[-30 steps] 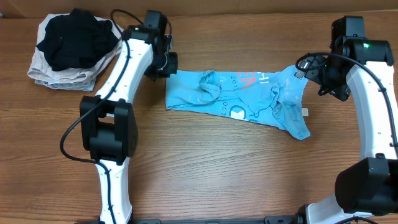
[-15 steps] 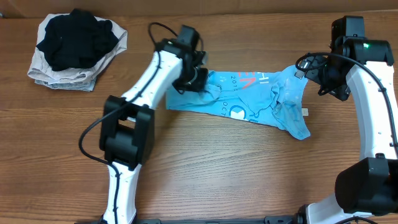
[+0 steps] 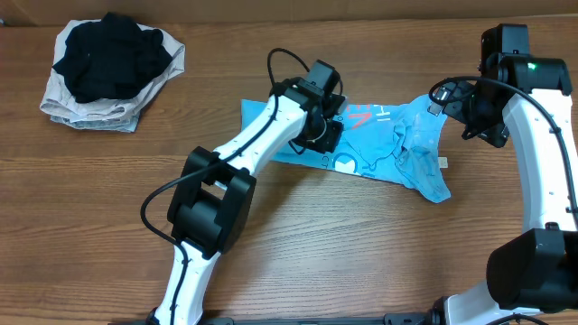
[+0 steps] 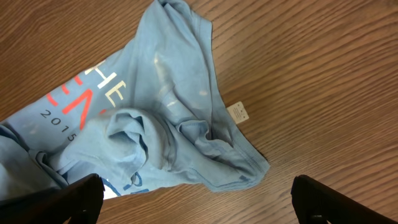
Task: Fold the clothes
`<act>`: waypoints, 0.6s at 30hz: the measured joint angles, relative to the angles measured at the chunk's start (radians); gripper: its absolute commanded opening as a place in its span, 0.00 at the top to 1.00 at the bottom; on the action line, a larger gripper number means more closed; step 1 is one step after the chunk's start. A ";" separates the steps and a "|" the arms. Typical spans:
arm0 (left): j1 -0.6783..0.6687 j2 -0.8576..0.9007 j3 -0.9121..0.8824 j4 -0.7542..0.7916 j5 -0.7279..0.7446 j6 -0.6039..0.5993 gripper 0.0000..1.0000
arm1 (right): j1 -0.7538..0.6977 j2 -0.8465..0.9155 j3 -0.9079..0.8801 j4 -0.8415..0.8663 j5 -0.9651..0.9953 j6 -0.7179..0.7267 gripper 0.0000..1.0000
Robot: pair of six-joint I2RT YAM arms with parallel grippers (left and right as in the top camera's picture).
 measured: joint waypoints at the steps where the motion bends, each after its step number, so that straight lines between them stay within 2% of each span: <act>1: -0.005 0.000 0.000 0.005 0.000 0.000 0.96 | 0.000 0.000 0.000 0.000 -0.002 0.000 0.00; 5: -0.006 0.000 0.001 -0.006 0.008 0.000 0.96 | 0.000 0.000 -0.026 0.033 -0.031 -0.009 0.00; 9: 0.015 0.002 0.053 -0.117 0.003 0.000 0.96 | 0.000 0.000 -0.124 0.120 -0.087 -0.057 0.00; 12: 0.026 0.005 0.165 -0.207 -0.021 0.004 0.92 | 0.000 0.000 -0.208 0.195 -0.117 -0.084 0.00; 15: 0.037 0.007 0.300 -0.303 -0.040 0.030 0.80 | 0.000 0.000 -0.290 0.283 -0.131 -0.110 0.00; 18: 0.041 0.007 0.420 -0.372 -0.052 0.055 0.55 | 0.000 0.000 -0.356 0.348 -0.136 -0.139 0.00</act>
